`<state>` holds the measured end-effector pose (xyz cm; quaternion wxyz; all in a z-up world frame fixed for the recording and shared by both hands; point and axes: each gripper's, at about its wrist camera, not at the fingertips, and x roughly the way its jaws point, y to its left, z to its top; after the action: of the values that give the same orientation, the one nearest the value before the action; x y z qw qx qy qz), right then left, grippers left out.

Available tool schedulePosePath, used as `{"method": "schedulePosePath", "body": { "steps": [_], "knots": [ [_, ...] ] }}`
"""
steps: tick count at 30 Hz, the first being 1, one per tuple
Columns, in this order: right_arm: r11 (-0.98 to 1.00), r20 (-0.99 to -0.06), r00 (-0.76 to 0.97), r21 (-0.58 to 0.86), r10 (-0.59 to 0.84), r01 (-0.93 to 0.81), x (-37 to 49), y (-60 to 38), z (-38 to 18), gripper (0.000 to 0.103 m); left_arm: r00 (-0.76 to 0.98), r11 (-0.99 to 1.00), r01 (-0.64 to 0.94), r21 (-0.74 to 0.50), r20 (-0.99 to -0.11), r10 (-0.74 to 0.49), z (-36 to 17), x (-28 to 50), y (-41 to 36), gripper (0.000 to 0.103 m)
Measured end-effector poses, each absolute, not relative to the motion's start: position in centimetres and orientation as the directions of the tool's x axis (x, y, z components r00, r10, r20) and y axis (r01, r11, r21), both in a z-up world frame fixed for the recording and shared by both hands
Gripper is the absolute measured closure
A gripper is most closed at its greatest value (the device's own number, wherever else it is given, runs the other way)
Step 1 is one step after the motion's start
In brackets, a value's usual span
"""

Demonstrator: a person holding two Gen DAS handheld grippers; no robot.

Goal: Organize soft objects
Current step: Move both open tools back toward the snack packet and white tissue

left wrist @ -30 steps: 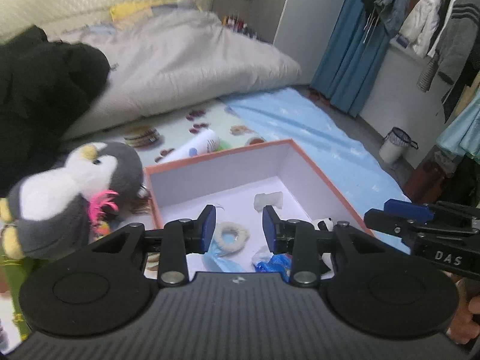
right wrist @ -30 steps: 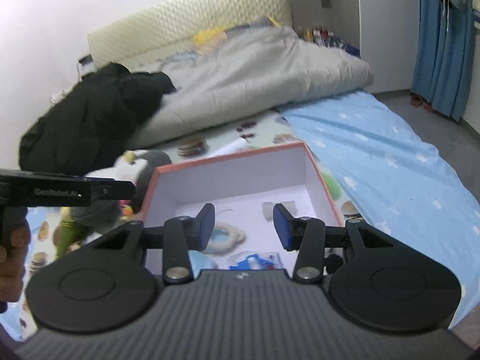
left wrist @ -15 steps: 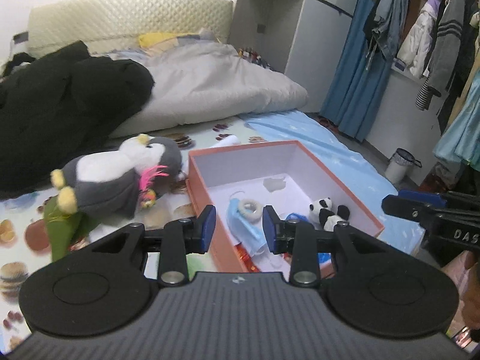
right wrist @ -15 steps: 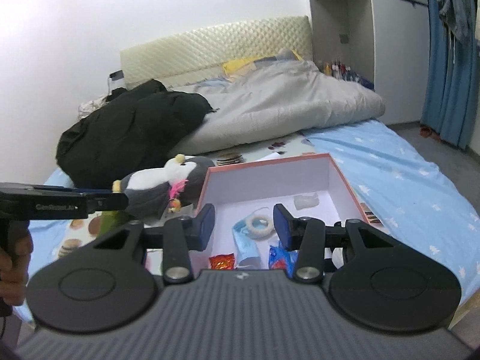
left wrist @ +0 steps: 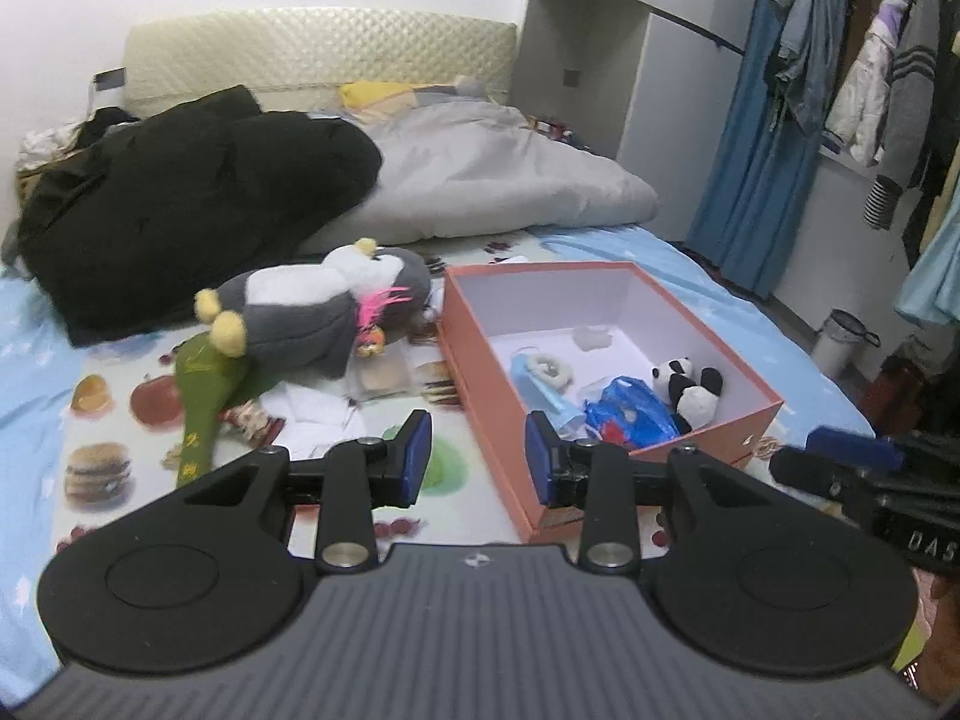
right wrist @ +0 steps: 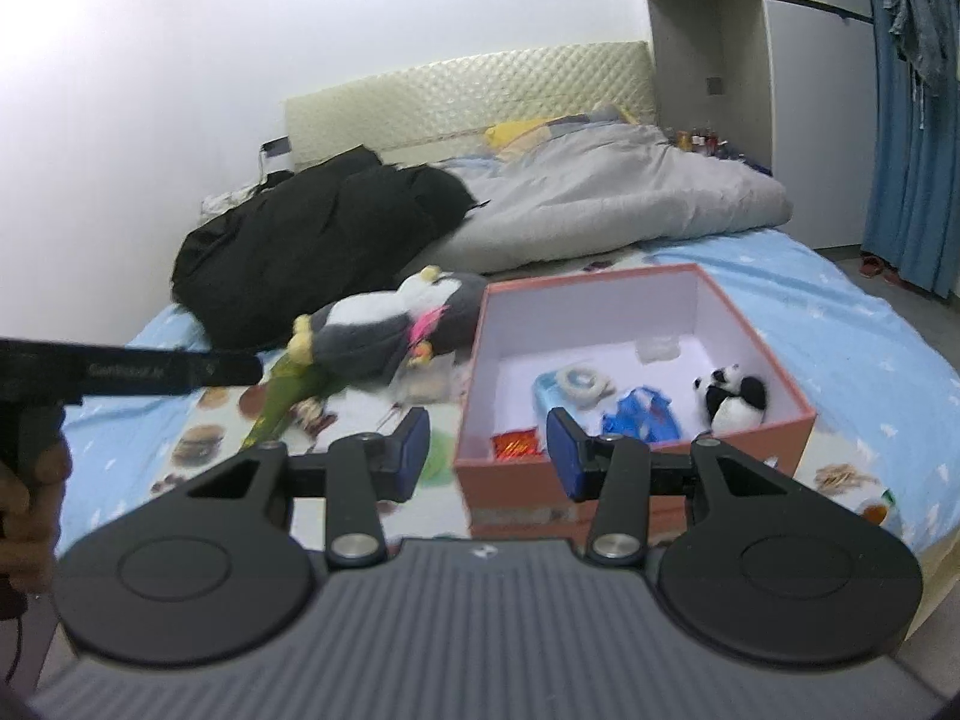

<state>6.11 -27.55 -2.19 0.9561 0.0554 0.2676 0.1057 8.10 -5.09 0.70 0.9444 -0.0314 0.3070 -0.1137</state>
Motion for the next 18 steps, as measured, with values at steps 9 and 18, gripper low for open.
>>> {"method": "schedulePosePath", "body": {
  "steps": [9, 18],
  "knots": [
    [0.943, -0.528, 0.782, 0.19, 0.332, -0.272, 3.3, -24.4, -4.8, 0.057, 0.803, 0.983, 0.07, -0.17, -0.576, -0.157, -1.6, 2.8, -2.4, 0.06],
    [0.915, -0.574, 0.715, 0.207, 0.4, -0.347, 3.2, -20.7, -7.3, 0.057, 0.797, 0.977, -0.026, -0.21, -0.595, -0.106, -4.8, 0.3, 1.1, 0.056]
  ]
}}
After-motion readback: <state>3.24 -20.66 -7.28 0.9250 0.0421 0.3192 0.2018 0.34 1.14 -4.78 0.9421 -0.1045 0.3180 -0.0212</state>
